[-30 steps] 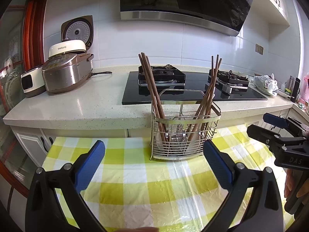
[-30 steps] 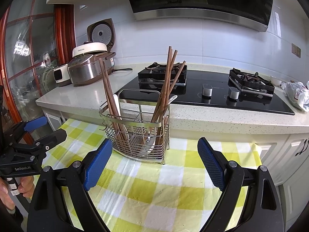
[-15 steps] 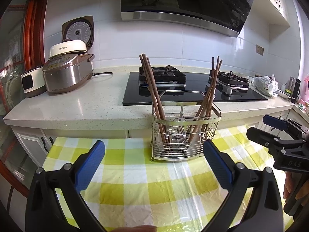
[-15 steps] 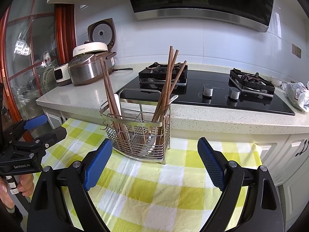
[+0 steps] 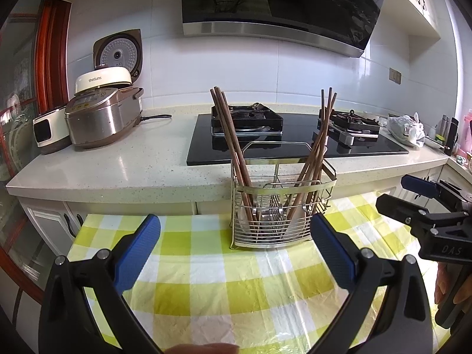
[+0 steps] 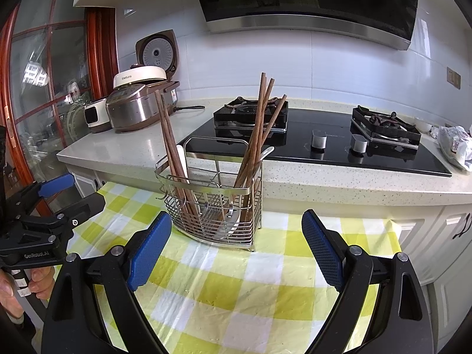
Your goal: Organize utensils
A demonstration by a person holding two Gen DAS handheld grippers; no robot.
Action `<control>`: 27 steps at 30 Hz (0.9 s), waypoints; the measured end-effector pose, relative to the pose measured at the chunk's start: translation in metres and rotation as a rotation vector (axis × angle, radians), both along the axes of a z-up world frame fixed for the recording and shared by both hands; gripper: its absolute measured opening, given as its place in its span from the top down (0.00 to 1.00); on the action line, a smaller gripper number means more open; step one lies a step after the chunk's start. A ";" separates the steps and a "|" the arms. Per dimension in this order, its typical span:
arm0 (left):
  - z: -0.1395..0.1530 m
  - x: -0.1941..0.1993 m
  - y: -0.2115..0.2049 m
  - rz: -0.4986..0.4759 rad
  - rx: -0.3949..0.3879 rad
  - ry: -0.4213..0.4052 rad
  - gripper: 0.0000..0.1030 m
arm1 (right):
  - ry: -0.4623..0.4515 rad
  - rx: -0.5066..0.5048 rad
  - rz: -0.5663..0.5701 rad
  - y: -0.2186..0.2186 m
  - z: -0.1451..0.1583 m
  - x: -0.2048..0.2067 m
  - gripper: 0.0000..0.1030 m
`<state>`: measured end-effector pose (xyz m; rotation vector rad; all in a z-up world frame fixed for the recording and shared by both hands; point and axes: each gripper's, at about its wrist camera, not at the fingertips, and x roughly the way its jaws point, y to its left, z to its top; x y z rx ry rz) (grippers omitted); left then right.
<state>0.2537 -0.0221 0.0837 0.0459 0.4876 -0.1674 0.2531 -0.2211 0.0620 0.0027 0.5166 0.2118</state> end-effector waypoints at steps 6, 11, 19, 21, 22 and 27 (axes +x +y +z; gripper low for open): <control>-0.001 0.001 -0.001 -0.013 -0.004 0.010 0.05 | -0.001 0.003 -0.003 -0.002 0.000 -0.001 0.18; -0.004 0.003 -0.003 -0.011 0.003 0.022 0.05 | 0.004 0.001 -0.002 -0.002 -0.002 -0.002 0.18; -0.005 0.004 -0.002 0.011 0.006 0.016 0.05 | 0.012 0.004 -0.003 -0.002 -0.006 -0.003 0.18; -0.005 0.003 -0.003 0.002 0.007 0.023 0.05 | 0.012 0.005 -0.003 -0.002 -0.006 -0.004 0.18; -0.006 0.003 -0.004 -0.003 0.010 0.024 0.05 | 0.013 0.004 -0.002 -0.002 -0.006 -0.003 0.18; -0.007 0.002 -0.007 -0.008 0.019 0.028 0.05 | 0.009 0.006 -0.001 -0.002 -0.007 -0.005 0.18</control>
